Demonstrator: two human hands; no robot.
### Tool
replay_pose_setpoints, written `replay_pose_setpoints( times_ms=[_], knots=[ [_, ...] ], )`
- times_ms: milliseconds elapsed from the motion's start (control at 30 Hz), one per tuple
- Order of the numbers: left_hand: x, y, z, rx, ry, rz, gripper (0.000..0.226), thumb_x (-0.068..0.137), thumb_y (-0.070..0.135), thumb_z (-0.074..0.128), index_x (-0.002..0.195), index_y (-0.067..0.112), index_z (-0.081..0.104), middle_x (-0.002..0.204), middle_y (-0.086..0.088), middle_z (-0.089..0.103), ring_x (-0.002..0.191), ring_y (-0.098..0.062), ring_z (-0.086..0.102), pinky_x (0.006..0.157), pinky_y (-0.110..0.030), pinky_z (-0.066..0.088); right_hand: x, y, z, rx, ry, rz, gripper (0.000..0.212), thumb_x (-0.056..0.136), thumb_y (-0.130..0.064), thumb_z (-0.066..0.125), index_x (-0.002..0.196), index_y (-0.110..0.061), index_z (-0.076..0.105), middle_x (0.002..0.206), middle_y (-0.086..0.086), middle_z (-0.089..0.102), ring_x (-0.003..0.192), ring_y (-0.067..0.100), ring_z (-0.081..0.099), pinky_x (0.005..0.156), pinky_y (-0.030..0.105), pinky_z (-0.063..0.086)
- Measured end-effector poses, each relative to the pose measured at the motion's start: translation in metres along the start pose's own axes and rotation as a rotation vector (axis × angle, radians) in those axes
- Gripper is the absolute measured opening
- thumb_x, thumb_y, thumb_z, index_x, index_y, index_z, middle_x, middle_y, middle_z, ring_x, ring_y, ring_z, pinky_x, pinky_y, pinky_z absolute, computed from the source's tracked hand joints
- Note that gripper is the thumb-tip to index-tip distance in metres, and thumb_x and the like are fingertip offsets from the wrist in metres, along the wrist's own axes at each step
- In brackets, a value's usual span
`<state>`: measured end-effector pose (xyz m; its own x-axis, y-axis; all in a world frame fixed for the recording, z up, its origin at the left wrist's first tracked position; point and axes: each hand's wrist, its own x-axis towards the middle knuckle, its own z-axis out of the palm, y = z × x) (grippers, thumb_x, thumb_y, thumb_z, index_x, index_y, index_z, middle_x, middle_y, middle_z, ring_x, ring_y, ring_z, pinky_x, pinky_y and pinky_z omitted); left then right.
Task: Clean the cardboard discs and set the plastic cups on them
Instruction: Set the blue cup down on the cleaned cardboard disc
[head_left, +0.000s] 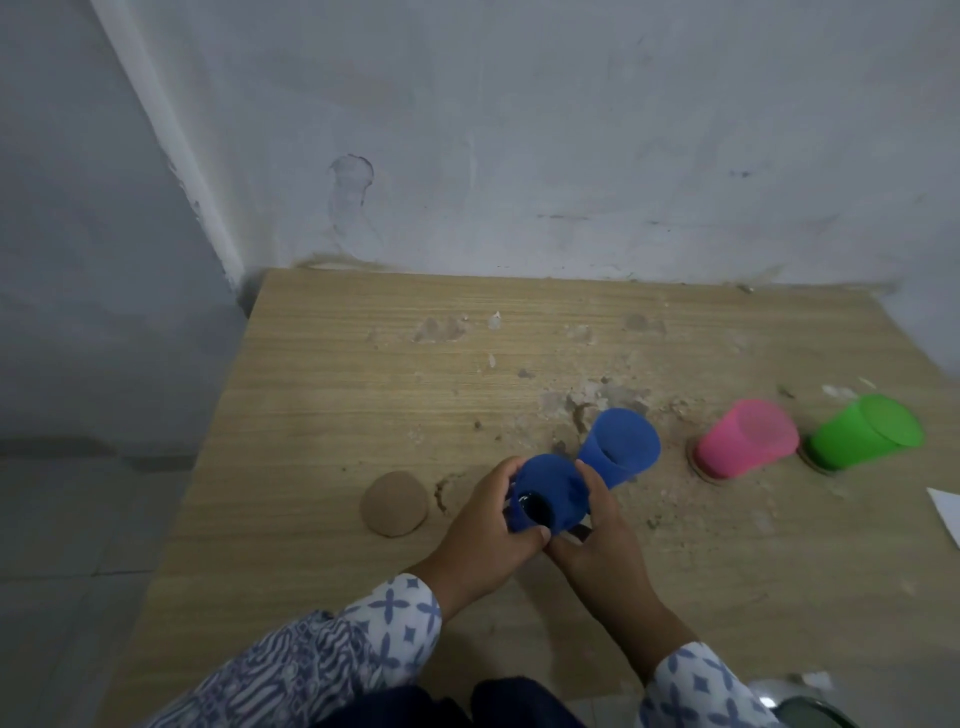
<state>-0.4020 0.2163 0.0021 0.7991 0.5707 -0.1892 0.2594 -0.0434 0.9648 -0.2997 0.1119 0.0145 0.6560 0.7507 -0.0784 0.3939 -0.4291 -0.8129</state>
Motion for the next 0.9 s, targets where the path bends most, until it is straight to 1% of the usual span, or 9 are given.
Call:
replay_pose_setpoints(
  times_ms=[67, 233, 333, 433, 500, 567, 667, 800, 900],
  knots=[
    [0.001, 0.001, 0.0, 0.009, -0.006, 0.0, 0.069, 0.083, 0.017, 0.067, 0.141, 0.028, 0.031, 0.137, 0.011, 0.043, 0.122, 0.002, 0.043, 0.091, -0.013, 0.045, 0.0, 0.004, 0.002, -0.016, 0.0, 0.019, 0.077, 0.077, -0.022, 0.073, 0.141, -0.024, 0.029, 0.137, 0.0, 0.04, 0.118, 0.015, 0.049, 0.092, 0.037, 0.051],
    [0.0, 0.004, -0.001, 0.004, -0.012, -0.016, 0.068, 0.084, 0.015, 0.067, 0.14, 0.028, 0.031, 0.136, 0.011, 0.041, 0.123, -0.001, 0.044, 0.092, -0.016, 0.047, 0.003, 0.008, 0.004, -0.058, 0.006, 0.016, 0.08, 0.078, -0.026, 0.072, 0.143, -0.023, 0.025, 0.141, 0.004, 0.037, 0.121, 0.018, 0.047, 0.092, 0.04, 0.051],
    [-0.001, 0.007, -0.002, 0.03, -0.016, -0.022, 0.067, 0.085, 0.015, 0.066, 0.14, 0.028, 0.03, 0.131, 0.016, 0.04, 0.115, 0.006, 0.04, 0.081, -0.001, 0.042, 0.004, 0.01, 0.005, -0.086, 0.011, -0.002, 0.081, 0.078, -0.028, 0.072, 0.143, -0.022, 0.024, 0.142, 0.005, 0.036, 0.123, 0.02, 0.045, 0.094, 0.043, 0.049],
    [-0.002, 0.007, -0.003, 0.051, -0.018, -0.016, 0.068, 0.086, 0.016, 0.066, 0.142, 0.026, 0.028, 0.135, 0.013, 0.039, 0.122, 0.003, 0.037, 0.079, 0.003, 0.038, 0.003, 0.01, 0.005, -0.094, 0.012, -0.012, 0.085, 0.078, -0.028, 0.071, 0.145, -0.02, 0.019, 0.144, 0.007, 0.034, 0.126, 0.021, 0.043, 0.095, 0.044, 0.048],
    [-0.003, 0.008, -0.005, 0.06, -0.02, -0.022, 0.074, 0.086, 0.018, 0.066, 0.146, 0.026, 0.022, 0.143, 0.011, 0.034, 0.131, -0.001, 0.03, 0.092, -0.005, 0.035, 0.001, 0.009, 0.004, -0.095, 0.022, -0.029, 0.089, 0.079, -0.028, 0.071, 0.146, -0.02, 0.013, 0.145, 0.008, 0.032, 0.127, 0.021, 0.042, 0.096, 0.044, 0.047],
    [-0.005, 0.009, -0.007, 0.069, -0.018, -0.032, 0.08, 0.086, 0.022, 0.066, 0.149, 0.026, 0.017, 0.151, 0.009, 0.027, 0.139, -0.006, 0.024, 0.106, -0.021, 0.031, -0.002, 0.008, 0.004, -0.09, 0.027, -0.026, 0.092, 0.08, -0.027, 0.071, 0.146, -0.02, 0.009, 0.147, 0.008, 0.03, 0.128, 0.02, 0.041, 0.096, 0.04, 0.047],
    [-0.006, 0.014, -0.01, 0.098, 0.011, -0.003, 0.078, 0.087, 0.023, 0.065, 0.148, 0.028, 0.017, 0.154, 0.007, 0.024, 0.141, -0.008, 0.022, 0.113, -0.032, 0.028, -0.008, 0.007, 0.001, -0.039, 0.047, 0.025, 0.09, 0.08, -0.021, 0.071, 0.147, -0.018, 0.011, 0.146, 0.005, 0.031, 0.129, 0.017, 0.039, 0.096, 0.03, 0.044],
    [-0.008, 0.027, -0.013, 0.11, 0.082, 0.072, 0.069, 0.091, 0.023, 0.06, 0.147, 0.027, 0.022, 0.152, 0.007, 0.028, 0.138, -0.006, 0.026, 0.111, -0.029, 0.028, -0.017, 0.007, -0.007, -0.066, 0.124, 0.042, 0.07, 0.083, -0.006, 0.06, 0.143, -0.017, 0.027, 0.14, 0.004, 0.039, 0.122, 0.016, 0.044, 0.087, 0.022, 0.04],
    [-0.009, 0.04, -0.013, 0.153, 0.112, 0.15, 0.061, 0.093, 0.025, 0.056, 0.146, 0.026, 0.026, 0.15, 0.008, 0.031, 0.136, -0.006, 0.03, 0.108, -0.025, 0.027, -0.023, 0.004, -0.016, -0.089, 0.255, 0.026, 0.055, 0.083, -0.005, 0.058, 0.134, -0.017, 0.042, 0.122, -0.003, 0.046, 0.108, 0.012, 0.05, 0.077, 0.019, 0.042]
  ],
)
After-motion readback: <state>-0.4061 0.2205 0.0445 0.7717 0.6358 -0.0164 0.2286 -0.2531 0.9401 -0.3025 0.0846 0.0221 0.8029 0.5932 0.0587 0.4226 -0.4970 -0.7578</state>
